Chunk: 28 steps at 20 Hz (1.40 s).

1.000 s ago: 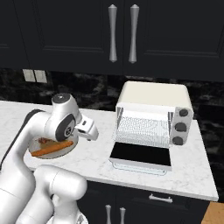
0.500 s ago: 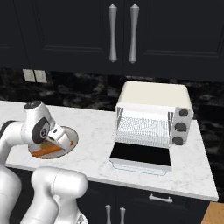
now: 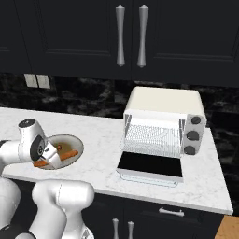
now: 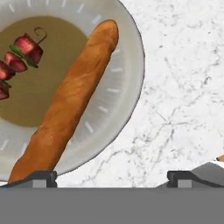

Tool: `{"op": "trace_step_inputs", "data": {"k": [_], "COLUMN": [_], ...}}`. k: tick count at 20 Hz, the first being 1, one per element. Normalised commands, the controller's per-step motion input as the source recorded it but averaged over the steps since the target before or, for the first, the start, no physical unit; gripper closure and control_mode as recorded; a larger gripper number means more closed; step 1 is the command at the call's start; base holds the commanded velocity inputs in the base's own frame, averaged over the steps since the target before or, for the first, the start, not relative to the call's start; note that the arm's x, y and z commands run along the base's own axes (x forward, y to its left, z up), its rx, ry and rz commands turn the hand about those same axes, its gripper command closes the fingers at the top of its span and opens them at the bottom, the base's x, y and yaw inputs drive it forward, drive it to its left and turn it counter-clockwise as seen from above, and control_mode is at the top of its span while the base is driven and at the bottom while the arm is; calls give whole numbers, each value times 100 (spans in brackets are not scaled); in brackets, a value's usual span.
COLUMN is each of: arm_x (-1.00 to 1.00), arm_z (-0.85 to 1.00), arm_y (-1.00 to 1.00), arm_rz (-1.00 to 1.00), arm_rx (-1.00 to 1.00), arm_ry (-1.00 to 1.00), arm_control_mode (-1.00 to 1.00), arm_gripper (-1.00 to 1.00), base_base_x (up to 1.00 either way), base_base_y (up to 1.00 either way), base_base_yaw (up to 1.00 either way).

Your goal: Pick up the kebab skewer and baguette bread, and place them inside the toaster oven. Close the toaster oven door and start by setting the timer.

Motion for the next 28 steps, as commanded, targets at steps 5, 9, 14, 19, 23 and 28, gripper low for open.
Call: {"op": "trace_step_inputs", "data": {"k": [5,9,14,19,23,28], "arm_x": [51,49,12,11,2,0], "arm_z": [-40,-4,1,-13,-25,-30], "arm_y": [13,32,26,29,24,21], "arm_rz": [9,1,0,0,0,0], "arm_rx": [9,0,0,0,0,0], "arm_ry": [14,15,3,5,2,0], "arm_control_mode": [-100,-100,-100,-100,-100,-100], "arm_gripper": [-100,-100,-100,-100,-100,-100], "base_base_x": [0,0,0,0,0,0], "base_base_y": [0,0,0,0,0,0], "base_base_yaw": [0,0,0,0,0,0]}}
